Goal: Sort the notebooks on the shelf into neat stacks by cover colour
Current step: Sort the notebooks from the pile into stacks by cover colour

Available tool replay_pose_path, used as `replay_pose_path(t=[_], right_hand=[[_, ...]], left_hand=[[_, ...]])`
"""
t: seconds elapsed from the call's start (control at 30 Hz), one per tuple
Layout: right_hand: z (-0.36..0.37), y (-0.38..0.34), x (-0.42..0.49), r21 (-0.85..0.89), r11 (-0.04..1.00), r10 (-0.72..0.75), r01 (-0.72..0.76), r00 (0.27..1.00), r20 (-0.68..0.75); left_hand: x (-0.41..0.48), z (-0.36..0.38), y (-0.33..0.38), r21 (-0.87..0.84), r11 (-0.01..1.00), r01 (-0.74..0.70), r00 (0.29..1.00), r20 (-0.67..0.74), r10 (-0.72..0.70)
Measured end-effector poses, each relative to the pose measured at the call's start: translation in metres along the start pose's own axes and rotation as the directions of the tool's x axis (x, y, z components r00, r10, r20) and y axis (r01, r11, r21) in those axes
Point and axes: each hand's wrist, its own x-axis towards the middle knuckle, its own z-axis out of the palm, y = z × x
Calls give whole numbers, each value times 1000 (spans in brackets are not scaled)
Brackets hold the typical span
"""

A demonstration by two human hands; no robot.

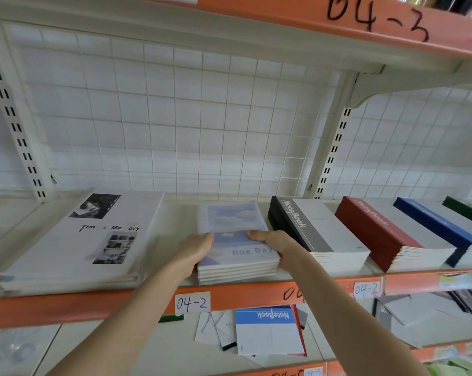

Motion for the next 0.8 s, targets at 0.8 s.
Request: replay_pose_path(t=[0.8], right_hand=[[7,-6,-12,-726,680,-247,101,964,-98]], left_hand=[[-8,-4,0,102,994,-40,999,-20,42]])
